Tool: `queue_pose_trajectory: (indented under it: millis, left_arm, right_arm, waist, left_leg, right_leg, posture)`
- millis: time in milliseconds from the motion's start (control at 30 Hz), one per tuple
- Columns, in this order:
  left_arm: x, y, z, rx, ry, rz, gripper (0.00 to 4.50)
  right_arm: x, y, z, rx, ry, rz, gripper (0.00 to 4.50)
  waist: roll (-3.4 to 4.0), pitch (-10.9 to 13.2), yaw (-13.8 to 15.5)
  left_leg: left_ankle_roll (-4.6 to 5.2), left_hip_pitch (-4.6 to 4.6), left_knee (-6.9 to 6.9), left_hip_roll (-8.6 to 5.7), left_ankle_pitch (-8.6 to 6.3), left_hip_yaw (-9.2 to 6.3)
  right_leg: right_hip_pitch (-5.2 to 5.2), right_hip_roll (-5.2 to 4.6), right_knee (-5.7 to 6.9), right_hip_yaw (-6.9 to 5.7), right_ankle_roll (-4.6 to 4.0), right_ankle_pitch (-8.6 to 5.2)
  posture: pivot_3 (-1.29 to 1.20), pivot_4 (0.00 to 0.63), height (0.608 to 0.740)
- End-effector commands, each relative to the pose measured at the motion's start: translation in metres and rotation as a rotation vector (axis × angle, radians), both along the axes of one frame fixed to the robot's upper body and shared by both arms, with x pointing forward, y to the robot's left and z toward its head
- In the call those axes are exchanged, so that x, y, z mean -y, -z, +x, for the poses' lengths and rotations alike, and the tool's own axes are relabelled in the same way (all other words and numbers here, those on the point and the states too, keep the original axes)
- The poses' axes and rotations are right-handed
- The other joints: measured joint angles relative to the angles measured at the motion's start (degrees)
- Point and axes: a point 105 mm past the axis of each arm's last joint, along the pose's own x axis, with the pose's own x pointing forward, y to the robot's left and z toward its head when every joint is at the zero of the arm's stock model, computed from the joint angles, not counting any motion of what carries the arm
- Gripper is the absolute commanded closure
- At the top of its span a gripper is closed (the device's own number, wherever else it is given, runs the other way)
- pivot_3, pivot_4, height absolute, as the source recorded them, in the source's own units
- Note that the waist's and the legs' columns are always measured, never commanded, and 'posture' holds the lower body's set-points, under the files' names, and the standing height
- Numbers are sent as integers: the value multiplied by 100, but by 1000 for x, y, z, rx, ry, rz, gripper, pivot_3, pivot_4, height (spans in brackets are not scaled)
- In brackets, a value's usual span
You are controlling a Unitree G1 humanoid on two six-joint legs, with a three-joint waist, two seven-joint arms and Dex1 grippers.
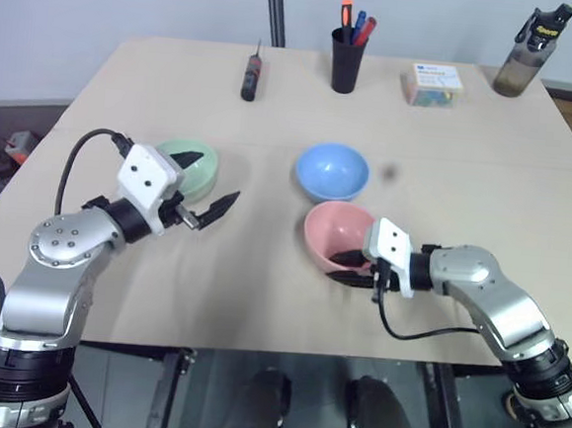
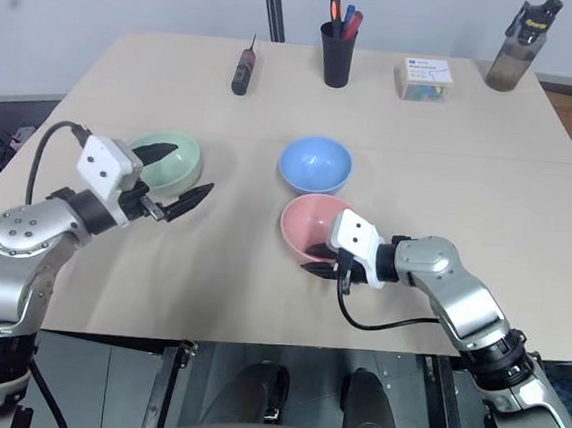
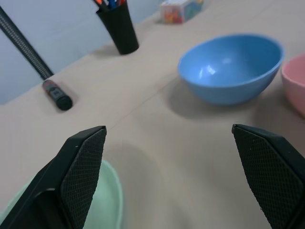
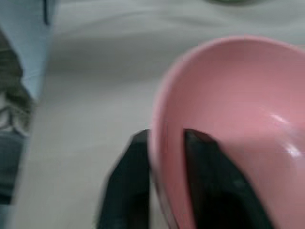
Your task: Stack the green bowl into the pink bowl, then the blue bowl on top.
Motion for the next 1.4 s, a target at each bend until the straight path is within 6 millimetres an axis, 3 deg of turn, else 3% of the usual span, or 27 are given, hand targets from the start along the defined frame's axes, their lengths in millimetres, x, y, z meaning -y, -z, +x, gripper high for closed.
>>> queue_pose_trajectory:
  millis: [33, 167, 300, 467, 600, 867, 967, 1033, 1200, 1300, 1400]
  left_arm:
    - [-13, -7, -2, -42, -136, 77, 0]
    - [-27, -5, -6, -187, -262, 240, 0]
    - [-36, 5, 0, -248, -344, 419, 0]
    - [-39, 19, 9, -287, -374, 497, 0]
    - [-44, 26, 29, -262, -386, 596, 874]
    - [-43, 22, 43, -225, -357, 615, 4278]
    - [-38, 18, 43, -209, -314, 619, 4422]
    - [-24, 10, 40, -186, -220, 589, 4422]
    - [48, -19, 9, -80, 240, 495, 4422]
    - [73, -23, -8, -38, 452, 528, 4422]
    - [104, -25, -20, 24, 695, 564, 4422]
  right_arm:
    - [3, -17, -3, 49, -25, 6, 1558]
    - [12, -54, -5, 153, 24, 101, 162]
    - [16, -85, -10, 232, 7, 179, 50]
    - [14, -91, -1, 295, 24, 182, 50]
    - [10, -94, 8, 334, 17, 186, 0]
    - [17, -96, 8, 346, 40, 191, 0]
    - [22, -94, 9, 350, 67, 187, 0]
    - [28, -94, 10, 349, 96, 187, 0]
    - [51, -88, 9, 333, 184, 170, 0]
    - [68, -84, 8, 321, 244, 152, 0]
    - [97, -79, 0, 299, 346, 117, 0]
  waist:
    - [-1, 1, -3]
    - [-3, 3, -5]
    - [-1, 4, 2]
    - [-2, 5, -7]
    - [-3, 5, 0]
    - [-5, 5, -3]
    - [-4, 5, -7]
    - [-4, 5, -5]
    - [-6, 5, 38]
    - [-6, 5, 50]
    - [-4, 4, 88]
  left_leg:
    - [0, -2, -1, 0, 0, -1]
    - [1, -10, -1, -2, -1, -2]
    - [1, -4, -1, -1, -1, -6]
    - [1, 1, -3, -2, -1, -1]
    - [1, -1, -2, -3, 0, 0]
    - [1, -37, 2, -6, 0, 0]
    - [-1, -74, 15, -5, 2, -3]
    - [-1, -83, 17, -6, 2, -4]
    - [0, -92, 20, -7, 2, -12]
    - [0, -92, 22, -7, 2, -14]
    - [0, -88, 21, -7, 2, -12]
  right_leg:
    - [-1, 0, -1, -1, 0, 0]
    - [-9, 0, 2, 0, 1, 0]
    - [-5, 3, 2, -6, 1, 0]
    - [3, 5, 1, -1, 1, 0]
    - [1, 7, 4, -2, 1, 0]
    - [-33, 4, 3, -2, 1, 0]
    - [-69, 6, 14, -4, 1, 0]
    - [-77, 5, 14, -5, 1, 0]
    - [-75, 0, 7, -15, 1, 0]
    - [-70, -3, 4, -19, 1, 0]
    - [-66, -1, 6, -17, 1, 0]
  posture:
    - [0, 150, 740]
    - [0, 150, 740]
    - [0, 150, 740]
    - [0, 150, 740]
    - [0, 150, 740]
    - [0, 150, 740]
    - [0, 150, 740]
    - [0, 150, 740]
    - [0, 150, 740]
    - [0, 150, 740]
    - [0, 150, 740]
